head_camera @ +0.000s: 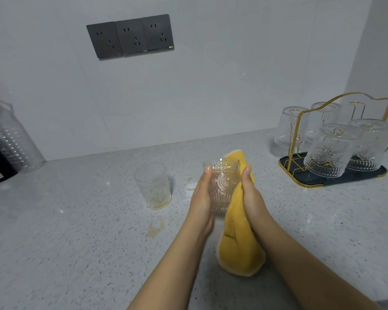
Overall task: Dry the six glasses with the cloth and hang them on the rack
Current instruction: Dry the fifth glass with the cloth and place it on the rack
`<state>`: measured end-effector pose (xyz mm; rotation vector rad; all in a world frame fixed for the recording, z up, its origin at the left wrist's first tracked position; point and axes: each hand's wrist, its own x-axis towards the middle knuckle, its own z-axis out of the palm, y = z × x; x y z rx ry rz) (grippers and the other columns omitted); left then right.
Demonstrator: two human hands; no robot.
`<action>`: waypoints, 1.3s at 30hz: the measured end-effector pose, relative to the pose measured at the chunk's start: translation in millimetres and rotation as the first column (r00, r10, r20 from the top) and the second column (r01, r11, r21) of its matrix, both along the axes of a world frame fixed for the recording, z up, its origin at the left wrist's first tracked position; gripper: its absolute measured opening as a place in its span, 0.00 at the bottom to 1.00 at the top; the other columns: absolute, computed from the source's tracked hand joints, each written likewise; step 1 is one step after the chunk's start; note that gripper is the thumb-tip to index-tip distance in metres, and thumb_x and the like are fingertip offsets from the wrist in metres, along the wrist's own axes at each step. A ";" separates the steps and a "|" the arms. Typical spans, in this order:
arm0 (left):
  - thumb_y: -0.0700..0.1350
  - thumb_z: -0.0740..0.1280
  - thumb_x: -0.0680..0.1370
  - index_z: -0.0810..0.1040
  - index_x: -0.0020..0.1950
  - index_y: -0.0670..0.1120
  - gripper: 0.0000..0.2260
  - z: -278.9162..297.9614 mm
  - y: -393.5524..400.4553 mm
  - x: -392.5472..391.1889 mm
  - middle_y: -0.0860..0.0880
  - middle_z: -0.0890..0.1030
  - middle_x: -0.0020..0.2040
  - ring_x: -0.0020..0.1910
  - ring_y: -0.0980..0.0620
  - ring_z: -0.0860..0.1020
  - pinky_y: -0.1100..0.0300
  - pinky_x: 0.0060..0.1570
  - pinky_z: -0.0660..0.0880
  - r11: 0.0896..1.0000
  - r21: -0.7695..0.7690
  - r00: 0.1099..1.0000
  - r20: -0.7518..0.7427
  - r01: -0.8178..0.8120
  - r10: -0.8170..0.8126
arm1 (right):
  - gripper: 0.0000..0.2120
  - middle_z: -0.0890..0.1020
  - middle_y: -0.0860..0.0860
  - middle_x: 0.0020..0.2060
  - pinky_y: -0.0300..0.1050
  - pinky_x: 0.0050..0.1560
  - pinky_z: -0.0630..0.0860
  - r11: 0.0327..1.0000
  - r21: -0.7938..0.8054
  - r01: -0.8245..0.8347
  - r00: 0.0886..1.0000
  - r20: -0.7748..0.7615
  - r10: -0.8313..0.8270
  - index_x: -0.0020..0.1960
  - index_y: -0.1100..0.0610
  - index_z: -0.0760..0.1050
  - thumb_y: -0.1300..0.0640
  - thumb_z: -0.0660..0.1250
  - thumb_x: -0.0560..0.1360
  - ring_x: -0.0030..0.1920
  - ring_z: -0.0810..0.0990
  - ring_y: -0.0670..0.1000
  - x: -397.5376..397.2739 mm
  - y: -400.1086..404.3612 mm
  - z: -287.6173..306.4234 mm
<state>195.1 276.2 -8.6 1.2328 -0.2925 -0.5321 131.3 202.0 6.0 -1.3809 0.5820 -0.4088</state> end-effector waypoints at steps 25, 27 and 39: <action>0.63 0.66 0.74 0.63 0.75 0.50 0.34 -10.3 -0.9 -1.7 0.51 0.72 0.69 0.66 0.54 0.72 0.57 0.65 0.70 0.994 0.098 0.990 0.137 -0.055 0.041 | 0.30 0.73 0.55 0.65 0.42 0.58 0.64 0.997 -0.029 0.070 0.995 0.077 -0.068 0.71 0.56 0.64 0.39 0.44 0.78 0.63 0.71 0.52 11.2 -5.1 -9.4; 0.58 0.63 0.79 0.61 0.72 0.53 0.25 -11.3 -4.2 -1.7 0.54 0.72 0.64 0.60 0.57 0.74 0.64 0.53 0.72 0.990 0.136 0.985 0.174 -0.036 0.012 | 0.34 0.73 0.54 0.65 0.47 0.64 0.67 0.997 -0.060 0.054 0.998 0.048 -0.051 0.71 0.54 0.65 0.35 0.43 0.75 0.64 0.72 0.54 10.0 -1.5 -10.8; 0.69 0.68 0.69 0.74 0.66 0.52 0.32 -13.5 -0.9 7.0 0.56 0.79 0.61 0.60 0.58 0.77 0.59 0.62 0.74 0.993 0.114 0.988 0.150 0.026 -0.043 | 0.32 0.72 0.52 0.64 0.43 0.66 0.63 0.990 -0.136 0.044 0.997 0.069 -0.035 0.72 0.54 0.61 0.37 0.43 0.76 0.67 0.68 0.53 10.2 -3.2 -16.3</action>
